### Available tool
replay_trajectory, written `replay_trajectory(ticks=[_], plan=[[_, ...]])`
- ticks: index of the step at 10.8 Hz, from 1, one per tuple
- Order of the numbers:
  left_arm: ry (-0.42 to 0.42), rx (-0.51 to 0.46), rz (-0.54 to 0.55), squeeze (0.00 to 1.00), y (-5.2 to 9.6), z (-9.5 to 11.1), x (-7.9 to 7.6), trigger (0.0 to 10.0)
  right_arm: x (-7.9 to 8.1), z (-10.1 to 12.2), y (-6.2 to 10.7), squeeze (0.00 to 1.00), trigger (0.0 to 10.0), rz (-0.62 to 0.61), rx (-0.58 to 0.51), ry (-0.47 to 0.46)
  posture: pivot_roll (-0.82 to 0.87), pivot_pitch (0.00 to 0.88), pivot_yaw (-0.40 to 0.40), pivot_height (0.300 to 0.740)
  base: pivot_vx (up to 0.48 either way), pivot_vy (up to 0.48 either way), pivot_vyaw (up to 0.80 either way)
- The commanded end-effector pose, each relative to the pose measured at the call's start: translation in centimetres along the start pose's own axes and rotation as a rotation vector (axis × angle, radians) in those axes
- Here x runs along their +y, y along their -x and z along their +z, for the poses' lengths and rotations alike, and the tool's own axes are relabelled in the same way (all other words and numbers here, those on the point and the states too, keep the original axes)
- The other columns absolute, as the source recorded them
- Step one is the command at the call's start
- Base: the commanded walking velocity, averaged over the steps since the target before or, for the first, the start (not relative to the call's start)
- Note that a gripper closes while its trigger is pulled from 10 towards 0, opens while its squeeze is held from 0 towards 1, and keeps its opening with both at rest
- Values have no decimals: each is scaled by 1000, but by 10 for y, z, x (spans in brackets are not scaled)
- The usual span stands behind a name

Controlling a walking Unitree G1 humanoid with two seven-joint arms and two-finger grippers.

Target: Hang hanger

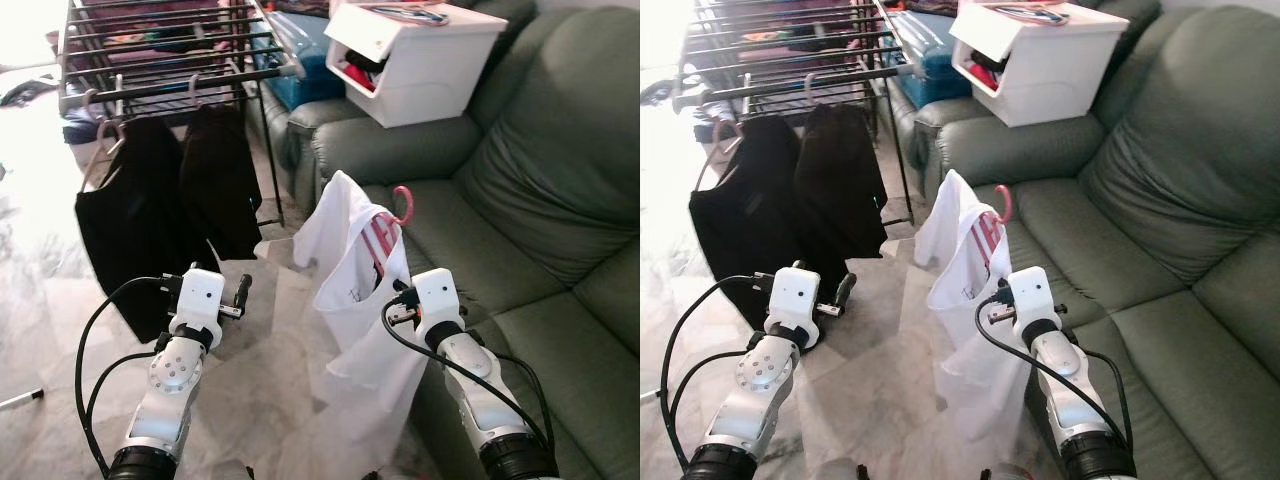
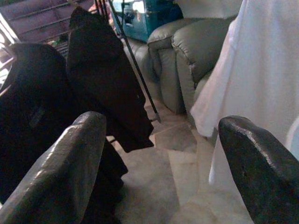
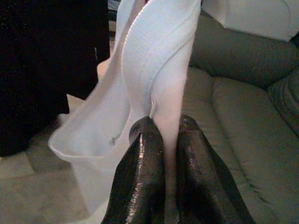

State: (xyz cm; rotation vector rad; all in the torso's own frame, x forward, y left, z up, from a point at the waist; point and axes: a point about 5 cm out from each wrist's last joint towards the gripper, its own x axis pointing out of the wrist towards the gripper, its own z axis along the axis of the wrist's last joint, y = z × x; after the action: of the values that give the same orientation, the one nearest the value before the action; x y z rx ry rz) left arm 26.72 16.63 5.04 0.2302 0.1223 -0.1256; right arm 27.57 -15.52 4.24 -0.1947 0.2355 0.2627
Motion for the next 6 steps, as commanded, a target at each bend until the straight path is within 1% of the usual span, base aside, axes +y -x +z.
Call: replay_trajectory(ticks=[1, 4, 6], plan=[[-5, -19, 6, 0, -4, 6, 3, 10000, -3, 19, -5, 0, 10000, -2, -85, 15, -42, 0, -3, 740, 442, 0, 0], [5, -12, 7, 0, -6, 7, 1, 10000, 2, 20, -6, 0, 10000, 37, -92, 40, -41, 0, -4, 740, 430, 0, 0], [11, 4, 14, 0, -7, 5, 3, 10000, 4, 19, -6, 0, 10000, 47, -89, 38, -41, 0, -4, 740, 356, 321, 0]])
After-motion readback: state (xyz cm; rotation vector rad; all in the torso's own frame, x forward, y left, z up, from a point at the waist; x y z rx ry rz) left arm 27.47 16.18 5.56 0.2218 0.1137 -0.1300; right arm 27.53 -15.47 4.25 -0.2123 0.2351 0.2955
